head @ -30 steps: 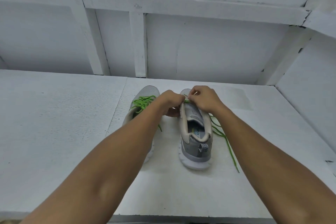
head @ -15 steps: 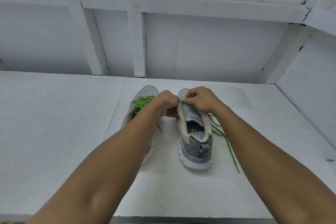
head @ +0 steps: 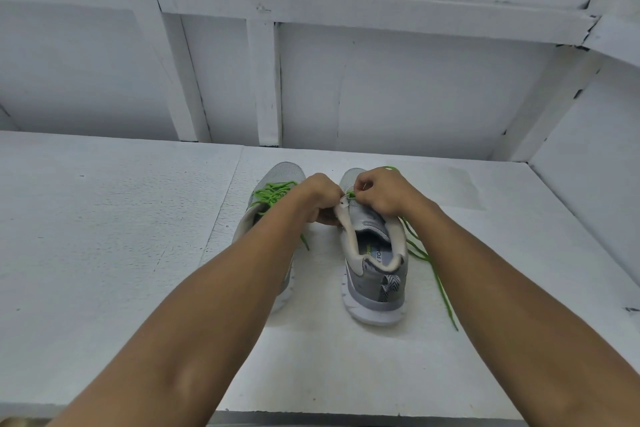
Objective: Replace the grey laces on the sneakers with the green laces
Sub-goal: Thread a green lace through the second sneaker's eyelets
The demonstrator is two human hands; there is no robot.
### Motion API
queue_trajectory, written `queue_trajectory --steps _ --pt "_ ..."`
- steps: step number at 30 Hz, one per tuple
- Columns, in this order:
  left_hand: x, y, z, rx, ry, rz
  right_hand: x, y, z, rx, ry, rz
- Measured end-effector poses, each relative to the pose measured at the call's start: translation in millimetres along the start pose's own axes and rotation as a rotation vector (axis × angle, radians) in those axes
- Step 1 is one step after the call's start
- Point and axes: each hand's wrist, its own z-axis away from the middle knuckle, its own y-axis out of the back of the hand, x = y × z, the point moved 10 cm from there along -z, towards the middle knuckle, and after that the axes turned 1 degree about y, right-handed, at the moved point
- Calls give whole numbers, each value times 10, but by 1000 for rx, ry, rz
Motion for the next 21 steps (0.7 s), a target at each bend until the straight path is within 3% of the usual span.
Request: queue_trajectory --steps 16,21 --pt "12 27 -92 56 34 11 -25 -74 -8 65 -63 42" --pt "10 43 -149 99 10 -3 -63 279 194 270 -103 174"
